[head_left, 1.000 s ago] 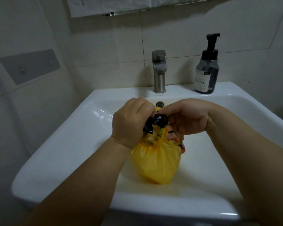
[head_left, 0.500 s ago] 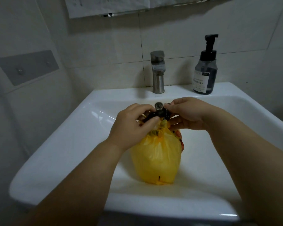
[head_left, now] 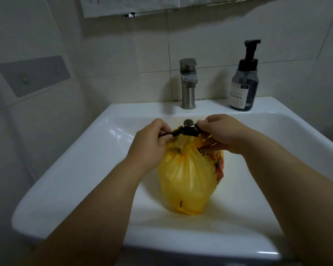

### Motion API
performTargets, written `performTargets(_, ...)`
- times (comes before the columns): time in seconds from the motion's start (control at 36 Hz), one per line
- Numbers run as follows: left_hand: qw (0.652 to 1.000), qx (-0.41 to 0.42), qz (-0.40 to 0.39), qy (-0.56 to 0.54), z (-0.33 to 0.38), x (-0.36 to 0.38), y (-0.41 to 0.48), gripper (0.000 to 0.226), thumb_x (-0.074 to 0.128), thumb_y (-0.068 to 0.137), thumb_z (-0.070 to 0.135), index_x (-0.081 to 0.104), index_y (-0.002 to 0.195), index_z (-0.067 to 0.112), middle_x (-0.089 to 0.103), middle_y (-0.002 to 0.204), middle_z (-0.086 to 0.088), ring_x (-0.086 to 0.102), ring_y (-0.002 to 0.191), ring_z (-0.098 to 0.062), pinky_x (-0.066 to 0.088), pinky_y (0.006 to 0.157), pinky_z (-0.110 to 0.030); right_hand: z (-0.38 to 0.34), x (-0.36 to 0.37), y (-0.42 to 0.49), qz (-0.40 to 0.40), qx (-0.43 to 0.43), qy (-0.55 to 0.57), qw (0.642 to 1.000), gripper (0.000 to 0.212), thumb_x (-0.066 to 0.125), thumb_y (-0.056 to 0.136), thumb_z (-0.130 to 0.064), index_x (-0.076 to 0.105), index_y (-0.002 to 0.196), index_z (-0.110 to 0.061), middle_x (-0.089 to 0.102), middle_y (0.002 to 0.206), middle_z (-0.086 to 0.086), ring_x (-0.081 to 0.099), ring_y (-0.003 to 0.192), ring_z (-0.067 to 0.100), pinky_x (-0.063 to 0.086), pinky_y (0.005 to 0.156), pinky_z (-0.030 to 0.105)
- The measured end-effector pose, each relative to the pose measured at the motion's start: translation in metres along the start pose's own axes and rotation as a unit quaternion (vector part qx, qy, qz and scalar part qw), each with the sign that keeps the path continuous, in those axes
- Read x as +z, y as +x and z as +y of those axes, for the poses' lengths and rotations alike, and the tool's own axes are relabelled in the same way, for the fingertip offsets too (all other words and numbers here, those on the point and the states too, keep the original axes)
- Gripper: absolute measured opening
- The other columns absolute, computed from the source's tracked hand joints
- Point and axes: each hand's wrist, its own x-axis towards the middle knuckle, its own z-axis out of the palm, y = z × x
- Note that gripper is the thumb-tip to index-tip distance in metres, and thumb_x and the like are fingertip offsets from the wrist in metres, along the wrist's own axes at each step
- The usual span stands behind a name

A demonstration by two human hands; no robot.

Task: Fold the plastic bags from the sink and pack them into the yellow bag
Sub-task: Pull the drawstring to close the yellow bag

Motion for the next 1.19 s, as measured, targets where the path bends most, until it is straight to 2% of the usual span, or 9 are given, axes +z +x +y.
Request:
performTargets(0.19,0.994,-0.015,-0.036,0.102,-0.011,-0.009,0.002,0.019,0.059,0.093,0.009,0.057,0.081,0.023,0.064,0.091,-0.005,0.056,0.084,-0.018,0.042,0.067,-0.026,0.009,-0.005,0.004,0.078,0.048,-0.052,0.994,0.02,0.047,0.1,-0.02,0.054,0.102,-0.001,0.048,0.083,0.012,0.046,0.063,0.017,0.048,0.048,0.026)
performTargets(0.53,0.984,-0.088,-0.009,0.154,-0.02,-0.011,0.005,0.017,0.059,0.093,0.01,0.056,0.082,0.022,0.058,0.085,0.002,0.054,0.083,-0.019,0.039,0.068,-0.026,0.013,-0.009,0.006,0.109,0.064,-0.031,0.992,0.022,0.049,0.1,-0.02,0.055,0.106,0.0,0.049,0.087,0.014,0.049,0.066,0.019,0.052,0.052,0.03)
performTargets(0.64,0.981,-0.093,-0.025,0.168,-0.03,-0.014,0.004,0.01,0.056,0.095,0.013,0.056,0.087,0.02,0.058,0.093,-0.001,0.057,0.09,-0.022,0.038,0.065,-0.026,0.019,-0.009,0.007,0.075,0.034,-0.072,0.994,0.023,0.048,0.1,-0.025,0.057,0.102,-0.004,0.056,0.086,0.01,0.049,0.076,0.02,0.052,0.07,0.033)
performTargets(0.69,0.99,-0.1,-0.046,0.09,-0.03,-0.014,0.003,0.004,0.057,0.096,0.025,0.057,0.098,0.022,0.058,0.109,-0.002,0.058,0.1,-0.02,0.039,0.069,-0.021,0.021,-0.008,0.008,0.072,0.011,-0.091,0.993,0.026,0.046,0.1,-0.029,0.058,0.105,-0.006,0.06,0.096,0.011,0.049,0.083,0.021,0.049,0.08,0.04)
performTargets(0.78,0.975,-0.167,-0.12,-0.082,-0.015,-0.008,-0.002,0.075,0.06,0.07,0.068,0.046,0.133,0.029,0.043,0.139,0.001,0.048,0.122,-0.015,0.041,0.09,-0.027,0.018,-0.004,0.009,0.038,0.004,-0.034,0.999,0.029,0.047,0.099,-0.034,0.059,0.106,-0.009,0.056,0.109,0.012,0.05,0.1,0.026,0.045,0.096,0.048)
performTargets(0.86,0.955,-0.18,-0.233,0.033,-0.01,0.001,-0.005,0.119,0.071,0.053,0.073,0.018,0.151,0.032,0.027,0.151,-0.002,0.038,0.135,-0.024,0.041,0.104,-0.037,0.016,0.0,0.009,0.007,-0.002,0.015,1.0,0.031,0.049,0.098,-0.037,0.06,0.101,-0.008,0.055,0.117,0.02,0.052,0.11,0.035,0.046,0.098,0.048)
performTargets(0.94,0.943,-0.179,-0.257,0.115,-0.02,0.003,-0.003,0.096,0.08,0.069,0.053,0.028,0.143,0.021,0.044,0.135,-0.006,0.05,0.121,-0.025,0.048,0.098,-0.042,0.016,0.003,0.007,-0.021,-0.004,0.027,0.999,0.037,0.049,0.097,-0.043,0.06,0.106,-0.009,0.055,0.12,0.019,0.052,0.113,0.036,0.048,0.097,0.045)
performTargets(1.03,0.974,-0.15,-0.159,0.068,-0.023,-0.001,0.003,0.055,0.073,0.082,0.032,0.044,0.127,0.018,0.057,0.115,-0.002,0.056,0.101,-0.02,0.05,0.082,-0.033,0.012,0.006,0.007,-0.013,-0.021,0.042,0.999,0.042,0.047,0.094,-0.052,0.055,0.114,-0.015,0.054,0.123,0.01,0.05,0.113,0.029,0.046,0.099,0.044)
performTargets(1.19,0.986,-0.151,0.06,-0.043,-0.021,-0.029,0.019,0.029,0.068,0.084,0.015,0.048,0.105,0.02,0.055,0.09,0.007,0.056,0.091,-0.02,0.044,0.074,-0.031,0.012,0.013,0.011,0.047,-0.051,0.004,0.998,0.064,0.054,0.088,-0.056,0.041,0.137,-0.017,0.049,0.136,0.005,0.048,0.116,0.022,0.043,0.102,0.043)
